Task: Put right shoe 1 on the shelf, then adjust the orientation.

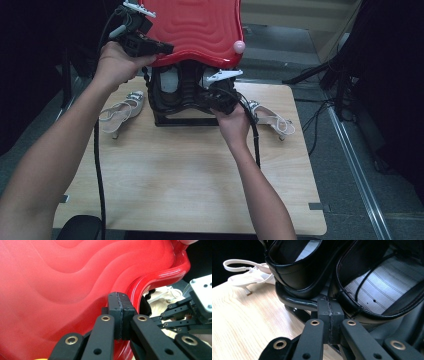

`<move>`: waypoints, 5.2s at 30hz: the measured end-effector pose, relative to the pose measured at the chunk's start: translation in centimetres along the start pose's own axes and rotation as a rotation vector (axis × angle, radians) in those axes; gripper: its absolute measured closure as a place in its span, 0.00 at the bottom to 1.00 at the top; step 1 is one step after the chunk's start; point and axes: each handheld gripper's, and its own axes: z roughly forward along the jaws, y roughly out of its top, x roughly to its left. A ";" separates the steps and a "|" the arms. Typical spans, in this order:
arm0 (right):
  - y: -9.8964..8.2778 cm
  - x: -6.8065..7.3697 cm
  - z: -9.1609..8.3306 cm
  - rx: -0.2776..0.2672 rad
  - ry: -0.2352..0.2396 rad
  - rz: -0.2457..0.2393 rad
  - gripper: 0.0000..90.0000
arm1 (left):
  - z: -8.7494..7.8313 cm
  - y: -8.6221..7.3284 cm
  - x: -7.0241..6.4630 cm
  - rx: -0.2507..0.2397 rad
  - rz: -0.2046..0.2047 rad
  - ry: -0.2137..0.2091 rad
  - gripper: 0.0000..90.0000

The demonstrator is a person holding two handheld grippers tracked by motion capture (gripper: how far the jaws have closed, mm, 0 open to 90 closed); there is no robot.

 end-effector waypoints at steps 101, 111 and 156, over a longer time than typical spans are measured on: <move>-17.0 -0.3 -5.2 0.038 0.160 0.188 0.65 | 3.6 -26.9 -2.0 0.114 -0.193 -0.145 0.89; -17.3 -0.2 -5.0 0.061 0.135 0.173 0.63 | 2.3 -27.9 -0.2 0.096 -0.211 -0.093 0.97; -17.7 -1.0 -4.0 0.098 0.139 0.192 0.64 | -1.6 -33.7 10.1 0.064 -0.523 0.203 0.98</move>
